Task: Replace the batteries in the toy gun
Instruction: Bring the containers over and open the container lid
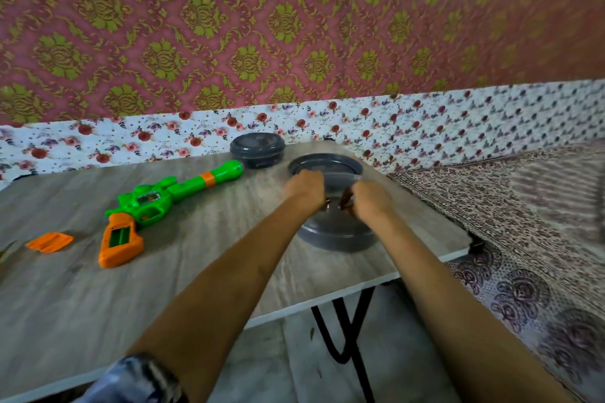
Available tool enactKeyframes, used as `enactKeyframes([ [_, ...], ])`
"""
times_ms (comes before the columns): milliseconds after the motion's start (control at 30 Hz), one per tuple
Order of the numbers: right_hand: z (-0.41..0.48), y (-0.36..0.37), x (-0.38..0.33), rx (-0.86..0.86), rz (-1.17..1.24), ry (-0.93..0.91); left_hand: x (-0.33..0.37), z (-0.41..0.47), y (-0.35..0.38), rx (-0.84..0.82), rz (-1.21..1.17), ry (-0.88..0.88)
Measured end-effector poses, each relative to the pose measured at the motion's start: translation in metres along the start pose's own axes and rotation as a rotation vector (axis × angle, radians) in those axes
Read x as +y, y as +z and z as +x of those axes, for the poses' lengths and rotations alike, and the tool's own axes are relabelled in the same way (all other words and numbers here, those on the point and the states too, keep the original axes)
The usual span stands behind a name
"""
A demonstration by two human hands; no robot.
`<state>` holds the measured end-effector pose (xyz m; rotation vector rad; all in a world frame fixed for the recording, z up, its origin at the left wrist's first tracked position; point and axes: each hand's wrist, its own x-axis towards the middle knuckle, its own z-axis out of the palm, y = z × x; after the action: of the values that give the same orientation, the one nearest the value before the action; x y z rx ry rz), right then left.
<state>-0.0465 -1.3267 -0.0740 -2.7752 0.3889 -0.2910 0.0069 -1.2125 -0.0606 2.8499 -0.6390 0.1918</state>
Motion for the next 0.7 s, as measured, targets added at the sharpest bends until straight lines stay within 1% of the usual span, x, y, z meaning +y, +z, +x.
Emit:
enactKeyframes([
  [67,0.005,0.003,-0.002,-0.015,-0.074,0.026,0.005,0.006,0.008,-0.008,0.098,0.018],
  [167,0.011,0.006,-0.005,-0.071,-0.195,0.011,0.007,0.012,0.013,-0.089,0.157,0.037],
  [233,0.013,0.006,-0.006,-0.118,-0.237,-0.015,0.005,0.014,0.015,-0.121,0.155,0.051],
  [300,0.013,0.005,-0.005,-0.138,-0.231,-0.018,0.001,0.017,0.014,-0.138,0.106,0.064],
  [367,0.01,0.003,-0.002,-0.111,-0.17,-0.031,-0.006,0.022,0.012,-0.131,-0.035,0.082],
  [400,0.007,0.001,0.002,-0.065,-0.112,-0.037,-0.01,0.026,0.008,-0.104,-0.134,0.09],
  [467,0.0,-0.004,0.009,0.07,0.031,-0.031,-0.022,0.035,-0.006,0.031,-0.286,0.077],
  [500,-0.003,-0.006,0.014,0.132,0.076,-0.028,-0.03,0.042,-0.012,0.11,-0.312,0.061],
  [567,-0.008,-0.005,0.023,0.202,0.119,-0.001,-0.046,0.056,-0.02,0.205,-0.284,0.036],
  [600,-0.009,-0.003,0.027,0.205,0.148,0.034,-0.053,0.063,-0.02,0.204,-0.239,0.028],
  [700,-0.011,0.006,0.036,0.188,0.395,0.127,-0.069,0.078,-0.009,0.09,-0.09,0.054],
])
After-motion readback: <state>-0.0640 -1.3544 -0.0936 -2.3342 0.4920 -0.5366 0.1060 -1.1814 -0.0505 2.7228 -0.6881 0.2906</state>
